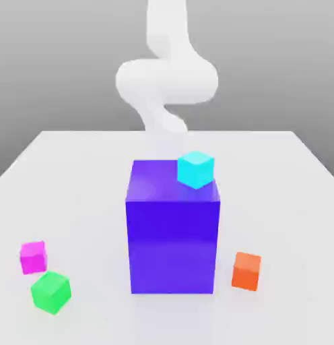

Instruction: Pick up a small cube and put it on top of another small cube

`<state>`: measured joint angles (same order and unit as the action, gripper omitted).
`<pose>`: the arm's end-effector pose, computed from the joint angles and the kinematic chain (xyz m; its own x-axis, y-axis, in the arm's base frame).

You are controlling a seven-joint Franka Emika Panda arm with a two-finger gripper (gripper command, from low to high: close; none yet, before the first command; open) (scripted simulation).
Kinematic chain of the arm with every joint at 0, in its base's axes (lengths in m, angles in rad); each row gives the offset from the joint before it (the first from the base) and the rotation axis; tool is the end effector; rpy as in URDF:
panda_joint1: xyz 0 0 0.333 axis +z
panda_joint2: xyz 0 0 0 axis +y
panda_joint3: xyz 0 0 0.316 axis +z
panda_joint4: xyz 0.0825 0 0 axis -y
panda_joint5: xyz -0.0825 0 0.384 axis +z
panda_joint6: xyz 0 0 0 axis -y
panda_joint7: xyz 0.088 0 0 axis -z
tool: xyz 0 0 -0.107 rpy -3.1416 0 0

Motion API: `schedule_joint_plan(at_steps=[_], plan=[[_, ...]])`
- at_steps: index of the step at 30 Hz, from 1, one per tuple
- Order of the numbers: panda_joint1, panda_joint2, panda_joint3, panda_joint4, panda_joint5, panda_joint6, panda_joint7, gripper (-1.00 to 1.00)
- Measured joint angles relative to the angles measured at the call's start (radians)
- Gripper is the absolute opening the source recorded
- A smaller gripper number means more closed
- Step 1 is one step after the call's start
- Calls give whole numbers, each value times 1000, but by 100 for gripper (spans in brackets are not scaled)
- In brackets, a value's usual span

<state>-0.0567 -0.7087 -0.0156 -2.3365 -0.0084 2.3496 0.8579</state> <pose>0.3807 -0.0296 0.6649 0.4383 -0.7889 0.4308 -0.6110 -0.6130 -0.5009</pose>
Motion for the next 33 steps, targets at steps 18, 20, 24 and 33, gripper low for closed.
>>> schedule_joint_plan(at_steps=[18,20,24,33], plan=[[-364,658,-201,-263,13,358,364,0],[-407,732,-219,-292,45,397,382,0],[-462,881,-209,-323,138,484,373,0],[-550,1055,-103,-292,238,619,302,-100]])
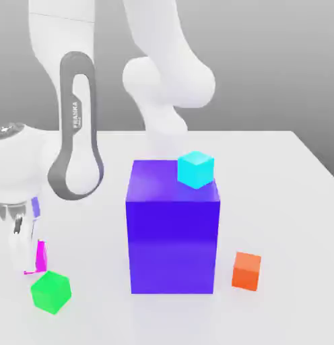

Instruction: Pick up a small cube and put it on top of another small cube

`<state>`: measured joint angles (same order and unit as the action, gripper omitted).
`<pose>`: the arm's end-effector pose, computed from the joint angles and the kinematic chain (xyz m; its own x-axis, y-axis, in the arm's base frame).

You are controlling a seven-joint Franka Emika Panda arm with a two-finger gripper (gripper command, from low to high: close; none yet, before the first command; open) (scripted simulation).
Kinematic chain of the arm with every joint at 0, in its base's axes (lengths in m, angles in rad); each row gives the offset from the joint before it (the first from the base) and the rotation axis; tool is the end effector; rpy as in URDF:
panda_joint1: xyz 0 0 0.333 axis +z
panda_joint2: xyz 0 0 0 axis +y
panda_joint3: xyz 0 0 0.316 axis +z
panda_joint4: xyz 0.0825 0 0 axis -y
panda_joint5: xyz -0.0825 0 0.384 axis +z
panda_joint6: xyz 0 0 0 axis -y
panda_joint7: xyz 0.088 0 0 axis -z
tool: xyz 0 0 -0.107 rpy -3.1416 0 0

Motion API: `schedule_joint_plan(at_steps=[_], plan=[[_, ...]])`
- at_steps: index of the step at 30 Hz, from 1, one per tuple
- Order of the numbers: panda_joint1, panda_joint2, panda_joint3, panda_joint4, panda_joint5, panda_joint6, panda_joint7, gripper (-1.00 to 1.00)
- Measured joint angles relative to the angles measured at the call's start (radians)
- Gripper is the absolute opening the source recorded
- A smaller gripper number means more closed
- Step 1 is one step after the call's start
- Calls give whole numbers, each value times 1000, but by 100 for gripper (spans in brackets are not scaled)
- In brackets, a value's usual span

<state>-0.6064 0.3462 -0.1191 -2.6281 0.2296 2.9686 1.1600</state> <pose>0.2977 -0.2918 0.1313 -0.5089 -0.8608 0.0013 -0.8608 0.5089 -0.0008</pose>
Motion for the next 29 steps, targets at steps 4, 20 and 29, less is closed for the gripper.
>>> schedule_joint_plan(at_steps=[4,20,29], plan=[[7,-19,-10,-5,-13,-15,10,-100],[149,-272,53,65,-218,-332,-301,-100],[144,-109,74,86,-200,-190,-362,100]])
